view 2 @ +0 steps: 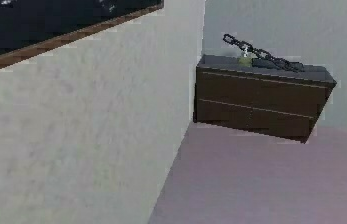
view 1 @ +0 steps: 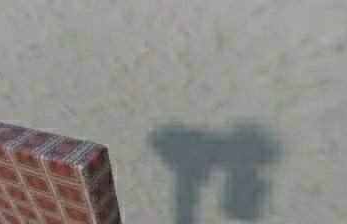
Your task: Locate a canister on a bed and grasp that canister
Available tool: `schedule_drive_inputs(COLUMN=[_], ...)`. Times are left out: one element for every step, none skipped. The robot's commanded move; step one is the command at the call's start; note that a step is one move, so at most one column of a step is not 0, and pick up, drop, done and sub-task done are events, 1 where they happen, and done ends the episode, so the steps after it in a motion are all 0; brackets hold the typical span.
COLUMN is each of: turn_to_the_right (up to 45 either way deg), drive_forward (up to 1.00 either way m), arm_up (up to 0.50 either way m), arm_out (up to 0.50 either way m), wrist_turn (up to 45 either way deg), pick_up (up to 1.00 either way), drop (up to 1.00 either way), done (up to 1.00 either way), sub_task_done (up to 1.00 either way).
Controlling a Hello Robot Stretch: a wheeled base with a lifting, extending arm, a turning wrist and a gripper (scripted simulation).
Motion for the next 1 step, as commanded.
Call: schedule_drive_inputs(turn_to_the_right=[-15.0], drive_forward=[0.00], arm_up=[0.00], arm_out=[0.00], wrist_turn=[0.0], pick_up=[0.00], drop=[0.00], done=[0.00], sub_task_done=[0.00])
